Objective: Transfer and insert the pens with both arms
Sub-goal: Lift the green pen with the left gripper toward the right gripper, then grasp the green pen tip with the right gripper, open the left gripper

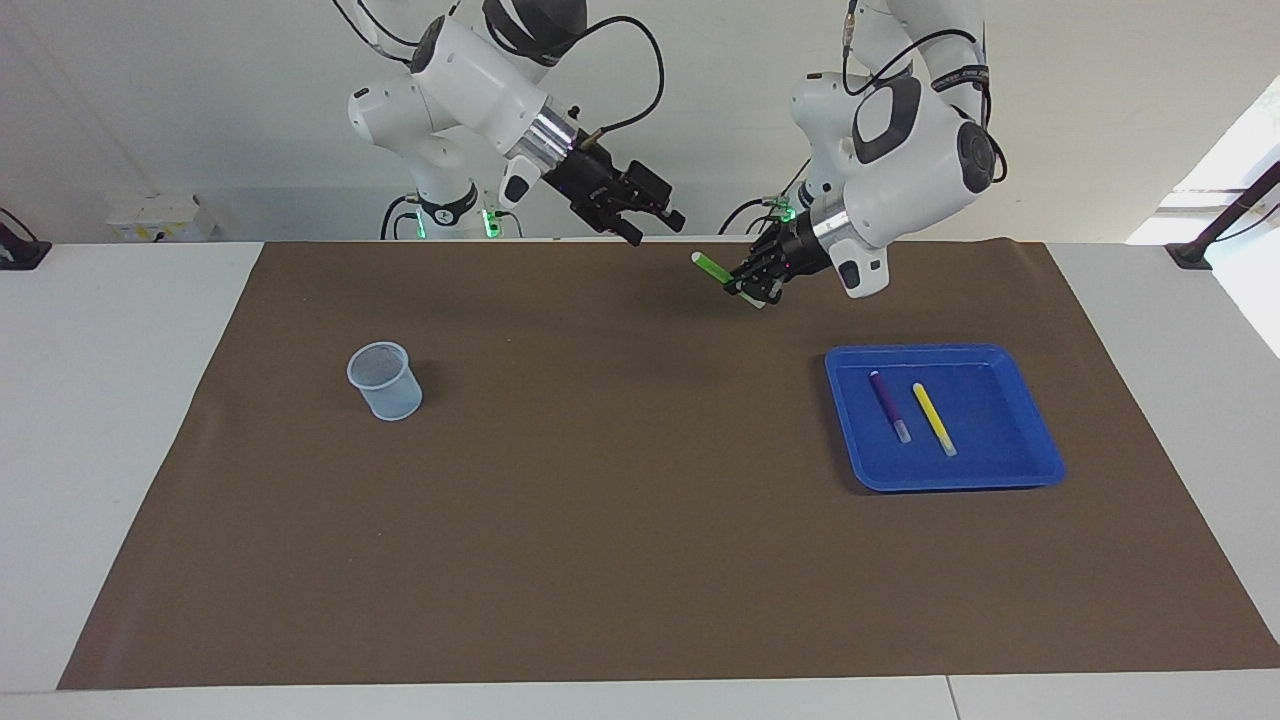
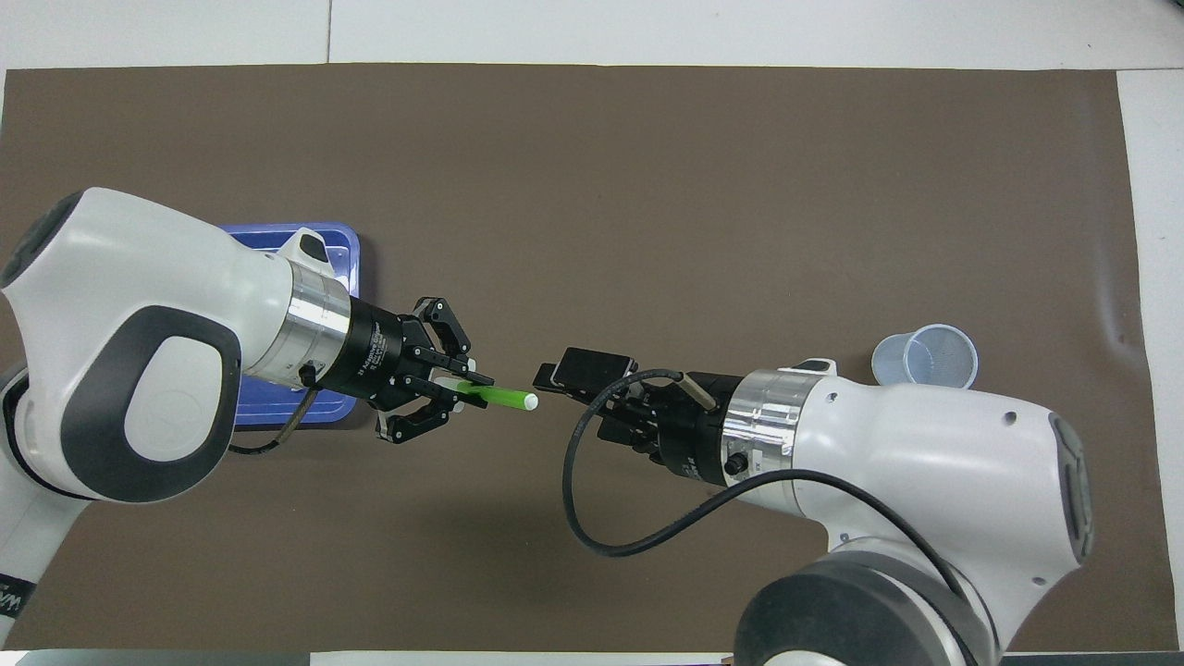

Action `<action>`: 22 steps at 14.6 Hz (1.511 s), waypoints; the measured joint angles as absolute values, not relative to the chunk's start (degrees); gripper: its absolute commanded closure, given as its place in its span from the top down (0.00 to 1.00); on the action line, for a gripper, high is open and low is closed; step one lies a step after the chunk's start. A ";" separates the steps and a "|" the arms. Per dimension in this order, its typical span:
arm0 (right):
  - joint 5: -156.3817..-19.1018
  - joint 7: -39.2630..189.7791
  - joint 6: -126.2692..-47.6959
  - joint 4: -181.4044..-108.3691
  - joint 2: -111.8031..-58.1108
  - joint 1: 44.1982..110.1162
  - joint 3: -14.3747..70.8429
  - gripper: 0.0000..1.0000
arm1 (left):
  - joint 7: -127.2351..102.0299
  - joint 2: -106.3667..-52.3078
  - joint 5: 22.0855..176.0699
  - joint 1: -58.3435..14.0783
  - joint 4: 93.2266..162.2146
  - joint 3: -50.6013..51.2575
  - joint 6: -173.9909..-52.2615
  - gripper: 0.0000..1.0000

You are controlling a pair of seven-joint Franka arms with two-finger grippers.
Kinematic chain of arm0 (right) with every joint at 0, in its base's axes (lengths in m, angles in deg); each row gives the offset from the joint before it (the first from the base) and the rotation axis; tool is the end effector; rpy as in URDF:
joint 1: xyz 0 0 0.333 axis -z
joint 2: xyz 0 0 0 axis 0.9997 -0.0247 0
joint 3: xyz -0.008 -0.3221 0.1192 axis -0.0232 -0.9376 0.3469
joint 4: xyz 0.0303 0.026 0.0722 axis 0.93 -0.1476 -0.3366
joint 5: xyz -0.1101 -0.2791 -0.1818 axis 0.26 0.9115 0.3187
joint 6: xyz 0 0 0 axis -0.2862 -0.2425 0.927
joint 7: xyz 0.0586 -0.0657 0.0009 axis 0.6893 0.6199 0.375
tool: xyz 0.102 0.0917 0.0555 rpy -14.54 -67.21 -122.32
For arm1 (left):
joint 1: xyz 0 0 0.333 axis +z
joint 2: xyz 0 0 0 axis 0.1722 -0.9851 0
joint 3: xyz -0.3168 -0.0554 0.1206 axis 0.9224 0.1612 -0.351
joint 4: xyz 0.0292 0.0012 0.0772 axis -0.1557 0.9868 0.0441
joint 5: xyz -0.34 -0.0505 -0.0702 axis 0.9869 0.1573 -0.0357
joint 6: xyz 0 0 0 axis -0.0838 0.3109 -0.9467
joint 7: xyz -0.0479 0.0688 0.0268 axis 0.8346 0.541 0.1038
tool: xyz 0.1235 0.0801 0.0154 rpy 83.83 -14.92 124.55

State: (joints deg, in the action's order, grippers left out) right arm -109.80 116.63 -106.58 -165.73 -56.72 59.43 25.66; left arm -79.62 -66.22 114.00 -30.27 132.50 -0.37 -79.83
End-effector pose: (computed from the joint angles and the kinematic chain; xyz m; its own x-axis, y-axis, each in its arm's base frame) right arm 0.3972 0.3047 0.5560 0.8789 -0.4028 -0.2554 -0.4545 -0.5451 -0.7044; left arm 0.4258 -0.2623 0.5071 0.2100 0.7588 -0.6165 0.9432 -0.3233 -0.0766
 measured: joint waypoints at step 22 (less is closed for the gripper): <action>-109.79 112.63 -110.90 -167.45 -56.72 58.33 25.69 0.46 | -85.18 -64.75 118.38 -32.86 133.95 -0.60 -84.29 0.00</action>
